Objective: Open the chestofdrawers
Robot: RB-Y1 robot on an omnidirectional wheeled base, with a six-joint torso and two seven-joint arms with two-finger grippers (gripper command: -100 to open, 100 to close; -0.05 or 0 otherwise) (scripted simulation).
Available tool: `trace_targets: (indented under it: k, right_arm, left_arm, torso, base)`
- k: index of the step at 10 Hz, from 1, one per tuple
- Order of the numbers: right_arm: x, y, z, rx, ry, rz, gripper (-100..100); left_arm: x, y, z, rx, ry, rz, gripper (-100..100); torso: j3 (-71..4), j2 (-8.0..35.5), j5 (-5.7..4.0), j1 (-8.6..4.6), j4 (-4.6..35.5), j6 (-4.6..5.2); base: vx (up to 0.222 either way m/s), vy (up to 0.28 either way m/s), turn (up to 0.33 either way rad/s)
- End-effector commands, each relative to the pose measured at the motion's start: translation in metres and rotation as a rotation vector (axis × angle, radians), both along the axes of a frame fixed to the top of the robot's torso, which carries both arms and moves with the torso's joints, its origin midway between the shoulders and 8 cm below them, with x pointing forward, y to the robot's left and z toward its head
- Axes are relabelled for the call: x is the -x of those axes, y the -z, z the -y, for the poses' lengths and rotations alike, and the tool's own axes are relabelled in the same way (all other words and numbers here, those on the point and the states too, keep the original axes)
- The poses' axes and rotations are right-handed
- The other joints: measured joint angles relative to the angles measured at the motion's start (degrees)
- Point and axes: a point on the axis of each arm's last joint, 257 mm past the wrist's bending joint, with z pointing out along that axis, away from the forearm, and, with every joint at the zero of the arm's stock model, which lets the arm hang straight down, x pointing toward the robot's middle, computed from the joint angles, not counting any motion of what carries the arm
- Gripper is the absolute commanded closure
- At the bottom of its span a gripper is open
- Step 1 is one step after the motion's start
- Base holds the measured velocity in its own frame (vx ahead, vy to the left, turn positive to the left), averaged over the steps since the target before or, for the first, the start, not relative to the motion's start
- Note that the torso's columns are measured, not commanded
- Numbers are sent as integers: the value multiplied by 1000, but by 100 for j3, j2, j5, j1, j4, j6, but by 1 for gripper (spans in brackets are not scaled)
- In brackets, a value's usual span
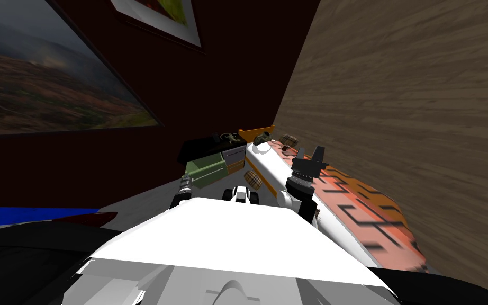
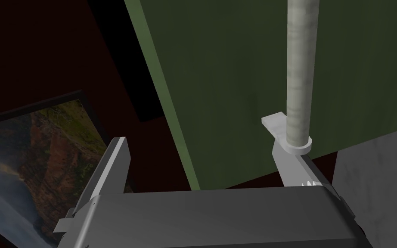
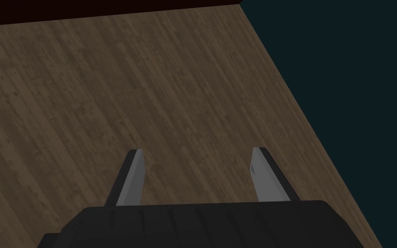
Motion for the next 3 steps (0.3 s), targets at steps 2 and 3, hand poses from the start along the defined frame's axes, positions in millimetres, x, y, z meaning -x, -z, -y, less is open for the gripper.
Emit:
trace_targets:
  k: [2,3]
  right_arm:
    - [0,0,0,0,0,0,0]
    - [0,0,0,0,0,0,0]
  left_arm:
    - [0,0,0,0,0,0,0]
    - [0,0,0,0,0,0,0]
  torso:
    - [3,5,-1,-4,1,-1]
    - [3,5,-2,-5,1,-1]
  base:
    - [0,0,0]
    - [0,0,0]
